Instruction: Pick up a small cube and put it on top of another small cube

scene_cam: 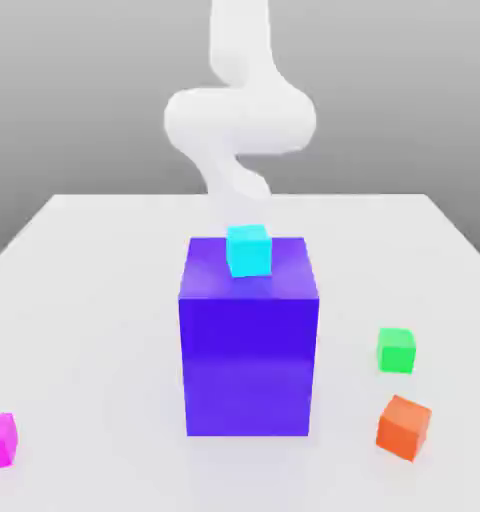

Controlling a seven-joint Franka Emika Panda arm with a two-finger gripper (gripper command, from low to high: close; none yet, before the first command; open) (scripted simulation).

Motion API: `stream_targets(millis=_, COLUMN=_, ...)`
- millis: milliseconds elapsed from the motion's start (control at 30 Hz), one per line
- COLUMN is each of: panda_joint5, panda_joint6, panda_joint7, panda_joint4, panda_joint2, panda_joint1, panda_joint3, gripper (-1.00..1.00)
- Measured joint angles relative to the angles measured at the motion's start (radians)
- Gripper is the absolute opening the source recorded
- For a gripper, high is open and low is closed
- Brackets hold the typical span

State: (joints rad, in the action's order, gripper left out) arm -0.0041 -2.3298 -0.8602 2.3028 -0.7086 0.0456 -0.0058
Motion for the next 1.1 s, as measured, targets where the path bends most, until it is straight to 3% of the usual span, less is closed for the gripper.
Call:
stream_targets(millis=567, panda_joint5=-0.002, panda_joint6=-0.203, panda_joint7=-0.392, panda_joint4=0.019, panda_joint2=0.622, panda_joint1=0.258, panda_joint3=-0.111, gripper=0.0)
stream_targets(millis=900, panda_joint5=0.112, panda_joint6=-0.319, panda_joint7=-0.538, panda_joint4=0.029, panda_joint2=0.99, panda_joint1=0.39, panda_joint3=-0.175, gripper=0.0)
stream_targets(millis=1067, panda_joint5=0.181, panda_joint6=-0.431, panda_joint7=-0.524, panda_joint4=0.003, panda_joint2=1.172, panda_joint1=0.443, panda_joint3=-0.142, gripper=0.0)
stream_targets(millis=1100, panda_joint5=0.19, panda_joint6=-0.454, panda_joint7=-0.518, panda_joint4=-0.004, panda_joint2=1.203, panda_joint1=0.452, panda_joint3=-0.131, gripper=-1.0)
